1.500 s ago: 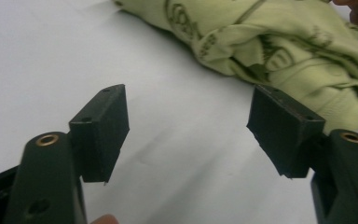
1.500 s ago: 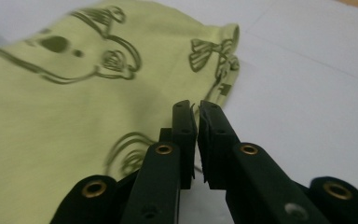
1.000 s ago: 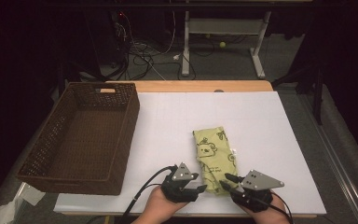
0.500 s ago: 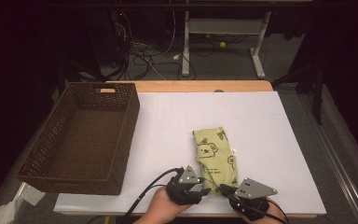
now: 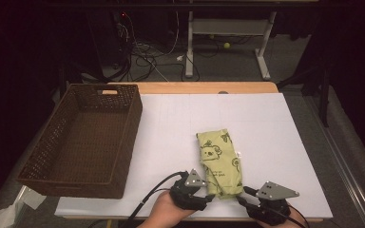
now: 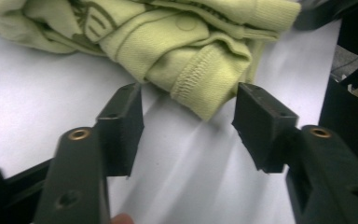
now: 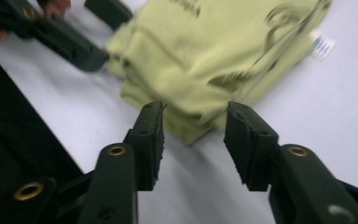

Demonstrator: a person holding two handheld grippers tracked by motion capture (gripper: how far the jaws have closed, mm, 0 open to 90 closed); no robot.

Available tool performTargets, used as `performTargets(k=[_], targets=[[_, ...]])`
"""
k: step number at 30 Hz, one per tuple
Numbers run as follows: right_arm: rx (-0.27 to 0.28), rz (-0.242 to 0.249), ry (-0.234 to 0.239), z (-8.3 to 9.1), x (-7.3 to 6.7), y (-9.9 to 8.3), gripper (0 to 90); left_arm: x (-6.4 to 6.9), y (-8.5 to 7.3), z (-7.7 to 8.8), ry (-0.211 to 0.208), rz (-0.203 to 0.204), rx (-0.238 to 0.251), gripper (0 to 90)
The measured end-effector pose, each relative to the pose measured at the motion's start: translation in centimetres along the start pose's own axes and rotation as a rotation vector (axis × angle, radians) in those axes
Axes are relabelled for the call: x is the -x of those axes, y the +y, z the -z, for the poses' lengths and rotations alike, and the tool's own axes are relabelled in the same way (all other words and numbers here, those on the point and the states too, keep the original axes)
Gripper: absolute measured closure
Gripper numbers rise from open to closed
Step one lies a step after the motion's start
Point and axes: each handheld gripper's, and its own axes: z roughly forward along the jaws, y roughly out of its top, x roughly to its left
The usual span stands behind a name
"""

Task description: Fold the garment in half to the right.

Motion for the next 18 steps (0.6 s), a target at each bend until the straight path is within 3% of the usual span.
performTargets(k=[6,10,14,18], targets=[[-0.046,-0.001,0.009,-1.0,0.0,-0.2,71.0,0.2,0.0,-0.1,-0.006,-0.027,-0.003,58.3],[-0.045,0.009,0.014,-1.4,-0.3,0.0,87.8,0.2,0.0,-0.2,0.000,-0.029,-0.004,69.1],[-0.043,0.028,0.011,-1.4,-0.6,0.1,88.8,0.2,0.0,0.0,-0.001,-0.038,-0.005,73.9],[-0.028,0.029,0.020,-1.2,-0.9,0.3,88.9,0.0,0.0,0.3,-0.009,-0.015,0.015,74.4]])
